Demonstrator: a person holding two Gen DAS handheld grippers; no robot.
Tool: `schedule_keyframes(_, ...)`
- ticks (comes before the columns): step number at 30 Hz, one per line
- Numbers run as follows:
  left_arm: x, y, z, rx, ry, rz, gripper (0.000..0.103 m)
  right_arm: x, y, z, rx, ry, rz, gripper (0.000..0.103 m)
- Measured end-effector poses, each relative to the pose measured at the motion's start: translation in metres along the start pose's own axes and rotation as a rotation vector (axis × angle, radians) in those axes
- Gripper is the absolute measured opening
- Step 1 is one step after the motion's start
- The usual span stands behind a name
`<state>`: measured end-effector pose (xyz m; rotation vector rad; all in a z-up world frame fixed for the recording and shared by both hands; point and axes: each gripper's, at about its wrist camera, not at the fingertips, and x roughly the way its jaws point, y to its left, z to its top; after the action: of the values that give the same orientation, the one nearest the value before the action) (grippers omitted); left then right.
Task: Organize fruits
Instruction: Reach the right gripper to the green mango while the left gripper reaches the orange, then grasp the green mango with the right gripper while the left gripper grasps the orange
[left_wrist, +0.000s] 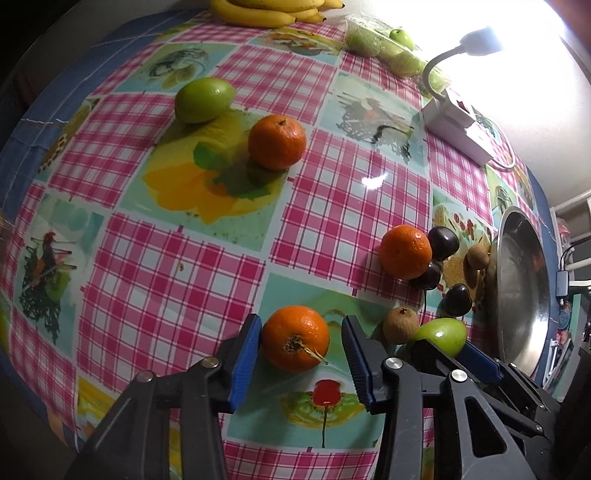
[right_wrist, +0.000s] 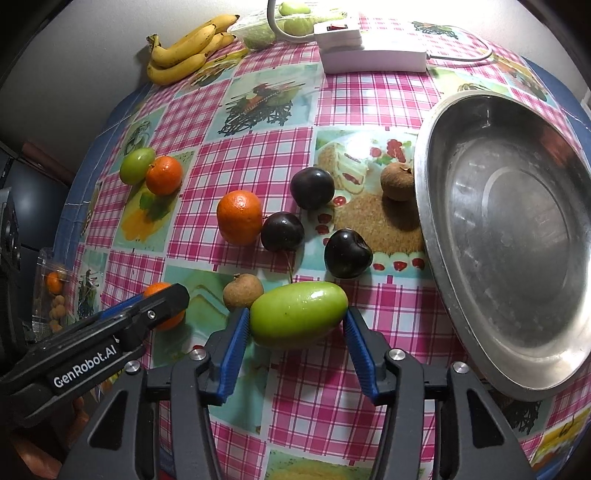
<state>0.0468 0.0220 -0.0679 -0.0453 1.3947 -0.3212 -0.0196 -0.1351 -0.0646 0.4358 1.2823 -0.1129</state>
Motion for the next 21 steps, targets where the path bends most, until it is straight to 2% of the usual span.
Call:
schedule_keyframes(4,0.0027,0.0025,0.0,-0.011,0.005,0.002,0.04,0.001,-0.0004,-0.0002,-0.002,0.006,0.002,0.054)
schedule_keyframes(21,-0.0045,0.0011,0.0,-0.003,-0.018,0.007,0.039,0.0024,-0.0012,0.0011,0.006,0.012,0.027,0.052)
